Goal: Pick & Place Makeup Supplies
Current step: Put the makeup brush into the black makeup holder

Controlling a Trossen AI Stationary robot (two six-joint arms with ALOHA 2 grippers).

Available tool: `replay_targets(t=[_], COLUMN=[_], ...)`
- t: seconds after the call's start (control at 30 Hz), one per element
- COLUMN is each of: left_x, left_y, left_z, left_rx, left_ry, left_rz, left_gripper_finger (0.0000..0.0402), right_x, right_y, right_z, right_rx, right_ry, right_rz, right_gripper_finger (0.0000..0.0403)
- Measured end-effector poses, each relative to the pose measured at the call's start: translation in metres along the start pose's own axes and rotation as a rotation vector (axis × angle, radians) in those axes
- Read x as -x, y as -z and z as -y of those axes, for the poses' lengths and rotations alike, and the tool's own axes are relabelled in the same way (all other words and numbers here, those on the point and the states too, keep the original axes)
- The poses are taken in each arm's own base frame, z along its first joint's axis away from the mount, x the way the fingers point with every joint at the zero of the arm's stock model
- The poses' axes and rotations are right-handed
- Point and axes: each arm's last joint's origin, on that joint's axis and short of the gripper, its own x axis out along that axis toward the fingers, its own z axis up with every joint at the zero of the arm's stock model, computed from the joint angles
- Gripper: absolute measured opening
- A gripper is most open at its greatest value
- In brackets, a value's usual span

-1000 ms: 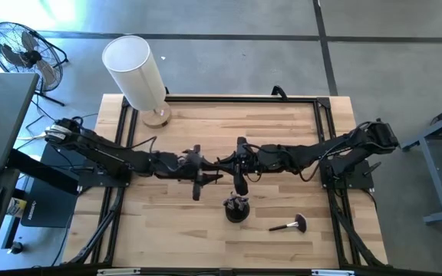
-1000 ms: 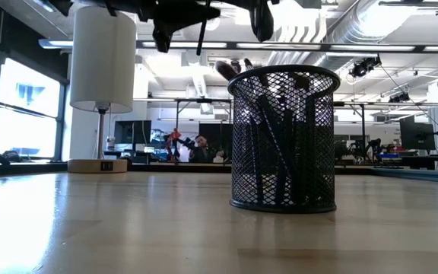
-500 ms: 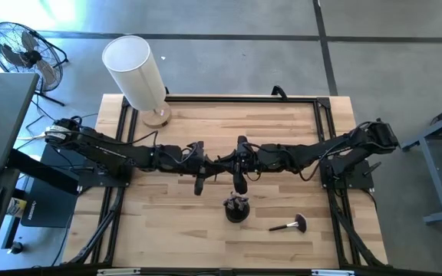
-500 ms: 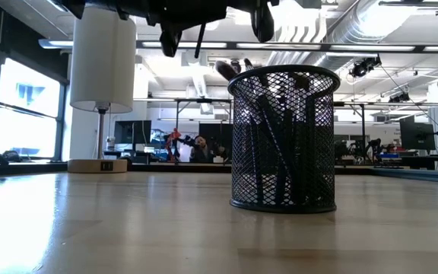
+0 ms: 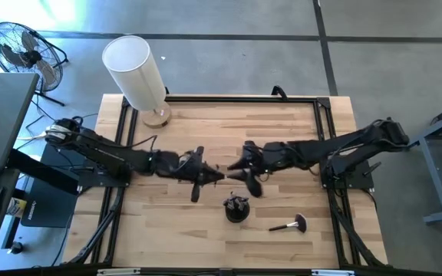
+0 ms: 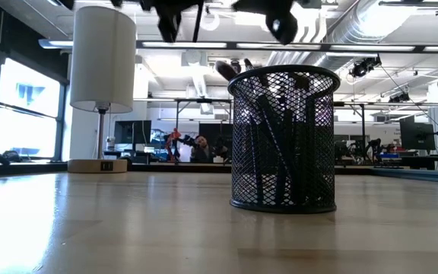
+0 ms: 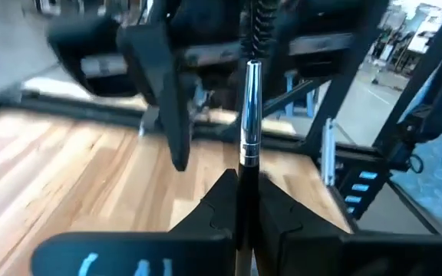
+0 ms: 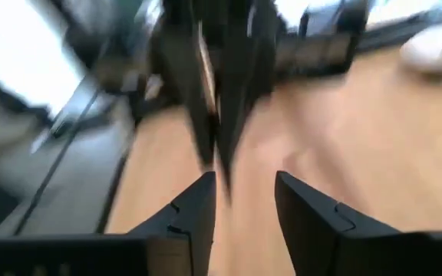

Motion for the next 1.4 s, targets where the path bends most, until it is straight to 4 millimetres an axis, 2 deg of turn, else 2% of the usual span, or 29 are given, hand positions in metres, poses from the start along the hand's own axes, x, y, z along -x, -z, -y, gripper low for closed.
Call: replay_targets(t=[0.1,0.2,0.33,0.5,0.6,0.8,1.03,1.27,1.33,1.4], left_x=[0.005,0.003,-0.005,-0.038,-0.06,-0.086,-0.097,-0.098,-0.096,-0.09], left_y=[0.0,0.007,0.02,0.04,0.046,0.063,0.088,0.087,0.08,0.065], left_z=[0.022,0.041,0.066,0.089,0.096,0.098,0.091,0.088,0.089,0.09], left_rx=[-0.049,-0.045,-0.027,-0.063,-0.072,-0.101,-0.058,-0.033,-0.075,-0.115], left_ry=[-0.008,-0.047,-0.076,-0.095,-0.119,-0.225,-0.246,-0.241,-0.257,-0.28], left_rz=[0.054,0.12,0.209,0.177,0.178,0.159,0.094,0.088,0.103,0.134], left_gripper_finger=[0.0009,0.0009,0.0009,0.0009,0.0009,0.0016,0.0054,0.0059,0.0059,0.006], right_x=[0.022,0.049,0.079,0.105,0.113,0.122,0.126,0.126,0.126,0.126], right_y=[0.01,0.028,0.068,0.107,0.124,0.132,0.135,0.136,0.136,0.136], right_z=[-0.009,-0.016,-0.014,-0.007,-0.004,-0.012,-0.018,-0.019,-0.019,-0.019], right_rx=[0.028,0.016,-0.068,-0.236,-0.243,-0.204,-0.196,-0.177,-0.154,-0.138], right_ry=[-0.133,-0.17,-0.15,-0.243,-0.275,-0.358,-0.405,-0.421,-0.421,-0.416], right_rz=[-0.103,-0.094,-0.053,0.058,0.09,0.123,0.102,0.094,0.098,0.102], right_gripper_finger=[0.0131,0.0121,0.0104,0.0083,0.0073,0.0056,0.004,0.003,0.0028,0.0026])
